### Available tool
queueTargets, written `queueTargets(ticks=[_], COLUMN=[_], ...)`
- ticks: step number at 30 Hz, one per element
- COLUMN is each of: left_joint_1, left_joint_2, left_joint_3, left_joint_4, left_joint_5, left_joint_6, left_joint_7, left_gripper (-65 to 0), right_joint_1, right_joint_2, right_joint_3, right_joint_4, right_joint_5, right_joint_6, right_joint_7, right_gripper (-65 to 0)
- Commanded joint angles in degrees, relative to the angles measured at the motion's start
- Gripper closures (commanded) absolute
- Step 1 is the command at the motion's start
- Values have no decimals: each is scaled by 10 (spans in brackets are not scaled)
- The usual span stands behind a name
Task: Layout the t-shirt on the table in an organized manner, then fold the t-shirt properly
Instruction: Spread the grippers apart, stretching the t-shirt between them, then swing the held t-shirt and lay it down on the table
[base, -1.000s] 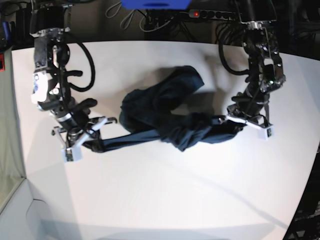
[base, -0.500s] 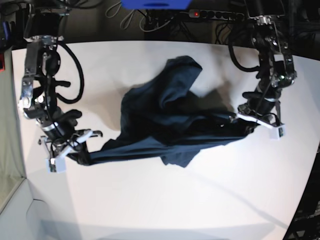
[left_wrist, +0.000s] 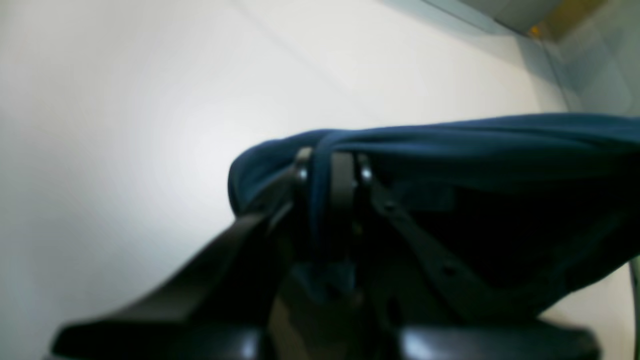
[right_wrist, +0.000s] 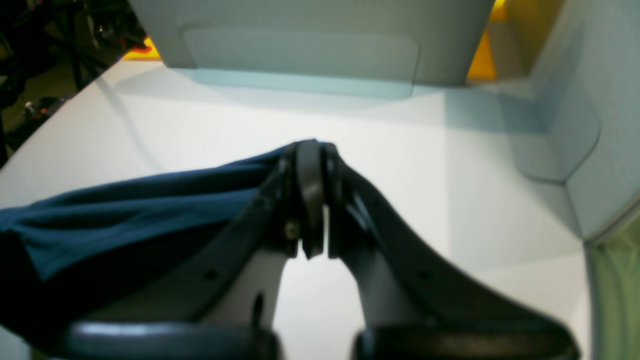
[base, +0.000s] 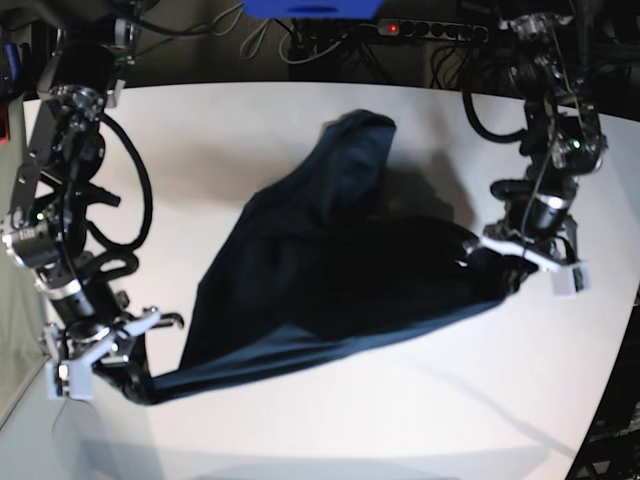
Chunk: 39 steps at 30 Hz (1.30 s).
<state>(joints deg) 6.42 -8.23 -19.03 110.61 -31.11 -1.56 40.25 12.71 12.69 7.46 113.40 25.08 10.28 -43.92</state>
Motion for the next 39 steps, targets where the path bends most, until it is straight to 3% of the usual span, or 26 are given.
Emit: queueTargets(ticks=[1,10,18,22,32,39], left_joint_1=[-29,-213,-338,-312,-114,-20], left_joint_2=[-9,-15,-37,-39,-37,-38], left_joint_3=[-7,30,105,130,208,243], left_joint_4=[13,16,-20,-36,-57,-86], left_joint_5=[13,21,101,104,99,99], left_joint_6=[16,17,17,17,17,17], left_joint_7=[-29,-23,-22,-19,81,88], left_gripper=[-4,-3,-4,-4,-4,-4], right_joint_1=[29,179,299,287,78,-29], right_joint_2=[11,14,43,51,50,51], right_joint_3=[11,12,12,27,59,74], right_joint_4=[10,-3,-116,-126,-123,-127], right_joint_5=[-18,-23,-23,-22,-18,-22], right_joint_6=[-17,-17,-17,-17,-17,-17], right_joint_7=[30,-16,-14,-16,13,62], right_gripper=[0,0,0,0,0,0])
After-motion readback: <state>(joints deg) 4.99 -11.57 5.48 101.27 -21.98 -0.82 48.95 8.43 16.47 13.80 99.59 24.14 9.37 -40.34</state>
